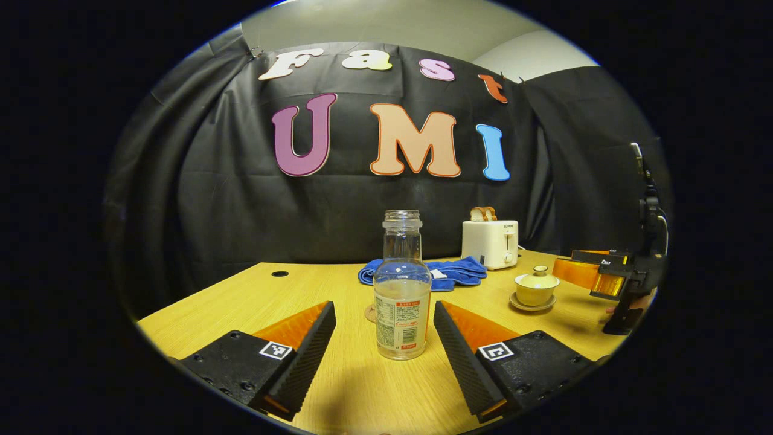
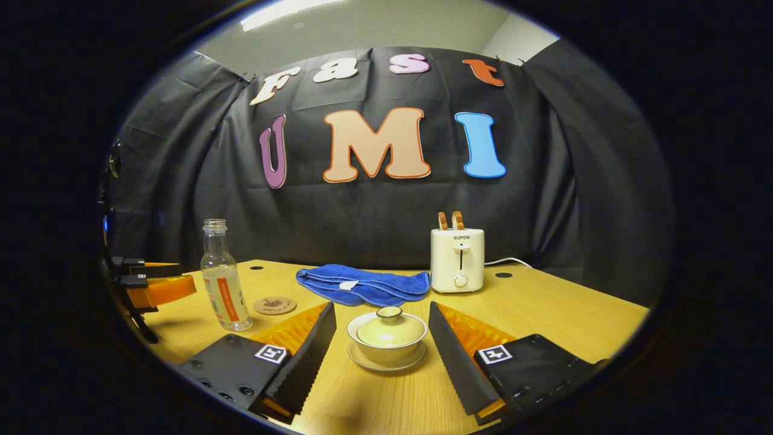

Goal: Open the teacup lid with one hand, grasp the water bottle and pour water into the teacup with the other hand; after pouring, place the water bottle on the coaster and then close the teacup lid.

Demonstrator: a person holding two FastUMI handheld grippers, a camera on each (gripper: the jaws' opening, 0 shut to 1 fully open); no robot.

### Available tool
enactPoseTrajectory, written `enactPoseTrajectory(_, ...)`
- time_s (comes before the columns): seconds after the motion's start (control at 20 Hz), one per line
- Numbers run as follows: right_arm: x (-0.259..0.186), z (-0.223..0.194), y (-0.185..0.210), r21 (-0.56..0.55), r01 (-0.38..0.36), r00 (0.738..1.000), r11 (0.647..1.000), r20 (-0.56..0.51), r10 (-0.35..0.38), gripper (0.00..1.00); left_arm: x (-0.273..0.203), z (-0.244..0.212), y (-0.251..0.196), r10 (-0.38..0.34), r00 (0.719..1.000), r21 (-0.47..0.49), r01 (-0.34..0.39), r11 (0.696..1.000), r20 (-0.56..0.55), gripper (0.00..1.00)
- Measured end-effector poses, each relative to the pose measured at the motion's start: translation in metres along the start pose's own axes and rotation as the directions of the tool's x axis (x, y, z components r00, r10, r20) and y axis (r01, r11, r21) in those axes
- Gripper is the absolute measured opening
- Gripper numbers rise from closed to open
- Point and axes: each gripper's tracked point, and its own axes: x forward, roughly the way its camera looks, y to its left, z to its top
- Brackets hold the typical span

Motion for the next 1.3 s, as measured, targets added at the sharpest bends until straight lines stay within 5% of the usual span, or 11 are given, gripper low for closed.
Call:
enactPoseTrajectory(0.6, 0.01, -0.002, 0.006, 0.002, -0.045, 0.999, 0.999, -0.01, 0.045, 0.96, 0.004, 0.0, 0.016, 0.093, 0.996, 0.0, -0.093, 0.996, 0.002, 0.96)
enactPoseTrajectory(1.3, 0.06, -0.026, 0.006, -0.007, -0.033, 0.988, 0.999, -0.152, 0.031, 0.95, 0.003, 0.0, 0.016, 0.093, 0.996, 0.0, -0.093, 0.996, 0.003, 0.96)
